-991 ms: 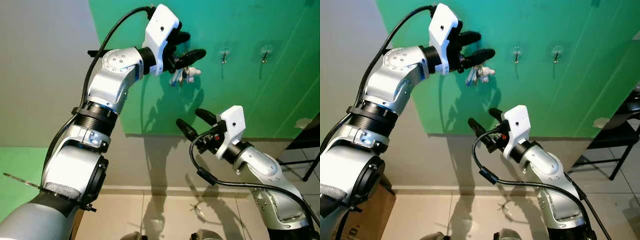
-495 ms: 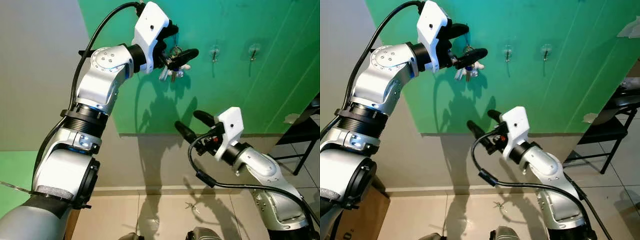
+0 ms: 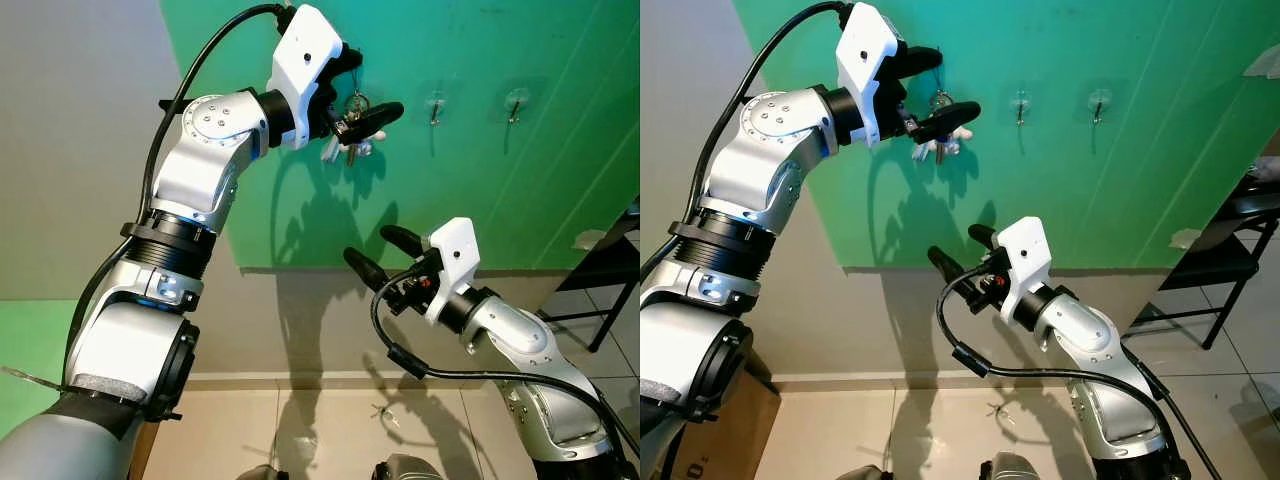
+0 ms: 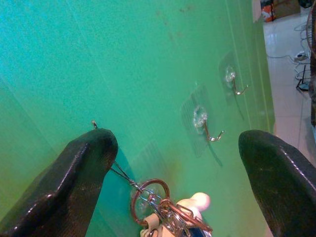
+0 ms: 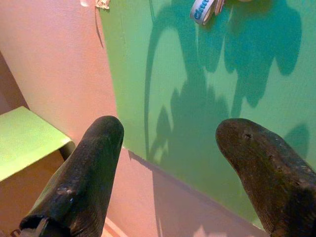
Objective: Hang keys on a hook
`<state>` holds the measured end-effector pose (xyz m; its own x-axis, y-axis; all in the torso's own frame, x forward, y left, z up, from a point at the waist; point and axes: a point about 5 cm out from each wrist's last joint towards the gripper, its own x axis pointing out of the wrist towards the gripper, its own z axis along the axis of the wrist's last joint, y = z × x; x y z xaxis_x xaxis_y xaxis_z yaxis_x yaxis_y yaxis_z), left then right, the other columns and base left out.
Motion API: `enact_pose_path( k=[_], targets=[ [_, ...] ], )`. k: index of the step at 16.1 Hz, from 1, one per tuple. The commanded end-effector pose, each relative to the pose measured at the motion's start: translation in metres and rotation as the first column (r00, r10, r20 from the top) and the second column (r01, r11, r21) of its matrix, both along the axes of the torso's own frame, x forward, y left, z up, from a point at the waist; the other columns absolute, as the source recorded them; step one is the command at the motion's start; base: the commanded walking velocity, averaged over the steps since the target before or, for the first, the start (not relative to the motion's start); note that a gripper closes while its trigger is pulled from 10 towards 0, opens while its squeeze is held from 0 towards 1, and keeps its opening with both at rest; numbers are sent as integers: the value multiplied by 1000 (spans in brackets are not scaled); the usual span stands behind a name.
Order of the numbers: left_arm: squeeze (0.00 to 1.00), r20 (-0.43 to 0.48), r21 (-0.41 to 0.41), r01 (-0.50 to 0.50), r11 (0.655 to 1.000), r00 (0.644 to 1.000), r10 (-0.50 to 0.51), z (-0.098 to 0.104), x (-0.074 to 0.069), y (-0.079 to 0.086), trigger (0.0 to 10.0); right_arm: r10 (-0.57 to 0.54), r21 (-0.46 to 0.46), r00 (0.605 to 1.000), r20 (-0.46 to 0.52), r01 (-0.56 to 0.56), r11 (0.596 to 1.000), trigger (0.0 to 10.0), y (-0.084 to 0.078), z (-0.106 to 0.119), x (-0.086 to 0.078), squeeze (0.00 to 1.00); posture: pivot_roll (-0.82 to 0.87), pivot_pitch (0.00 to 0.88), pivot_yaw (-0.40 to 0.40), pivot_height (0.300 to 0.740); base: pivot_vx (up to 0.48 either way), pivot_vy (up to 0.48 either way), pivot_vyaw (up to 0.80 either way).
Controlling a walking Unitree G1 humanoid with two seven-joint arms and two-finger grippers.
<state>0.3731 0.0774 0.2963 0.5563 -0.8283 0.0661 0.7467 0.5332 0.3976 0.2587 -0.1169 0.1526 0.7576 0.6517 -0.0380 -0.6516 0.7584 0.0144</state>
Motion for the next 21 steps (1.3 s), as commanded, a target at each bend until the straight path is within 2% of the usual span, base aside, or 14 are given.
enact_pose_path(
  k=[1,4,6,8,10,12,16,21],
  targets=[
    [1000,-70,17,-63,998,996,64,-15,6,13,10000,-3,3,1000,0,3,1000,10000,0,0,-1,0,-166,0,64,722,0,0,0],
    [1000,-78,18,-58,998,995,59,-16,6,13,10000,-8,3,1000,-3,8,1000,10000,-1,-1,-2,0,-170,0,68,722,0,0,0],
    [1000,-132,33,-40,999,990,44,-22,6,13,10000,-10,3,1000,-6,10,1000,10000,-1,-2,-3,0,-173,0,71,722,0,0,0],
    [1000,-271,91,-22,996,962,46,-42,3,11,10000,-10,3,1000,-10,10,1000,10000,-1,-2,-3,0,-173,0,72,722,0,0,0],
    [1000,-321,145,-7,989,946,54,-61,-1,9,10000,-9,1,1000,-14,9,1000,10000,0,-3,-3,0,-172,0,72,722,0,0,0],
    [1000,-321,132,-11,991,945,53,-64,-1,6,10000,-9,3,1000,-16,9,1000,10000,0,-4,-3,0,-171,0,73,722,0,0,0],
    [1000,-268,91,-23,996,962,46,-49,-2,5,10000,-6,3,1000,-19,6,1000,10000,2,-5,-4,0,-174,0,76,722,0,0,0],
    [1000,-200,5,-87,996,976,86,-34,3,6,10000,-7,0,1000,-19,7,1000,10000,2,-5,-4,0,-175,0,77,722,0,0,0]
  ],
)
